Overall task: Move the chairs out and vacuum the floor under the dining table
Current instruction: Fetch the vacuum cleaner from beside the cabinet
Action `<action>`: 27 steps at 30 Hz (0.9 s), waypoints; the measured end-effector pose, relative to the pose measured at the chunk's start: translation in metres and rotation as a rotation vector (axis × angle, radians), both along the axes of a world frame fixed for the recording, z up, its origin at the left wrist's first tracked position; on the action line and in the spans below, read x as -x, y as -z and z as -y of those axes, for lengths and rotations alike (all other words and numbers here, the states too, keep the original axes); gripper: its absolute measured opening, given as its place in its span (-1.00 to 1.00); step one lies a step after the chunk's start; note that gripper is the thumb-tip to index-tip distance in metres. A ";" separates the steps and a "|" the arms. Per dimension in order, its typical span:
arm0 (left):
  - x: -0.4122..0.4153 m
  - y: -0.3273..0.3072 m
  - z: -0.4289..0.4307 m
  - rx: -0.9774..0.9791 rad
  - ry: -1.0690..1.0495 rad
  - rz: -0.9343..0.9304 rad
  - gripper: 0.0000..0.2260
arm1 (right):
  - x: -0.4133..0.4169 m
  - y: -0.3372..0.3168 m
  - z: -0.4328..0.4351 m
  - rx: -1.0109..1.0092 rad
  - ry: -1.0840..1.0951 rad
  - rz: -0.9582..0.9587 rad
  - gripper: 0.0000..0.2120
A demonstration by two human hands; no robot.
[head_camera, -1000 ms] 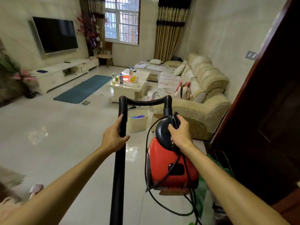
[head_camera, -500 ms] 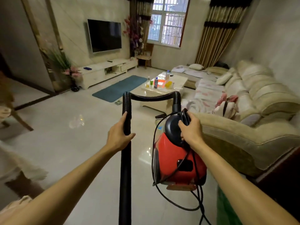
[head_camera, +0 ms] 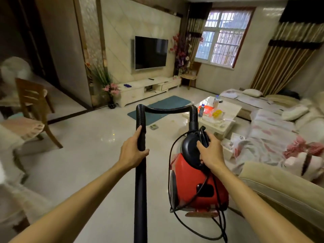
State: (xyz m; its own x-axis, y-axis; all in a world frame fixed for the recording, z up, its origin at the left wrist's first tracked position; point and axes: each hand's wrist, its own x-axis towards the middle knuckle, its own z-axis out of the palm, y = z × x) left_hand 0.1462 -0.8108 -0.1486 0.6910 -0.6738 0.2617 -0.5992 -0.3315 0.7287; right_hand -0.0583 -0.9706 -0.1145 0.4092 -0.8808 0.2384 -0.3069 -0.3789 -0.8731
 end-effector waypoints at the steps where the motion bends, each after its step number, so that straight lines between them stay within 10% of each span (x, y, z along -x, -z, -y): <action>1: -0.015 -0.001 0.007 0.004 -0.020 -0.001 -0.13 | -0.018 0.000 0.012 -0.003 -0.012 -0.002 -0.74; 27: -0.476 0.006 0.112 0.094 -0.571 0.101 -0.13 | -0.589 0.011 0.200 0.003 -0.576 0.016 -0.63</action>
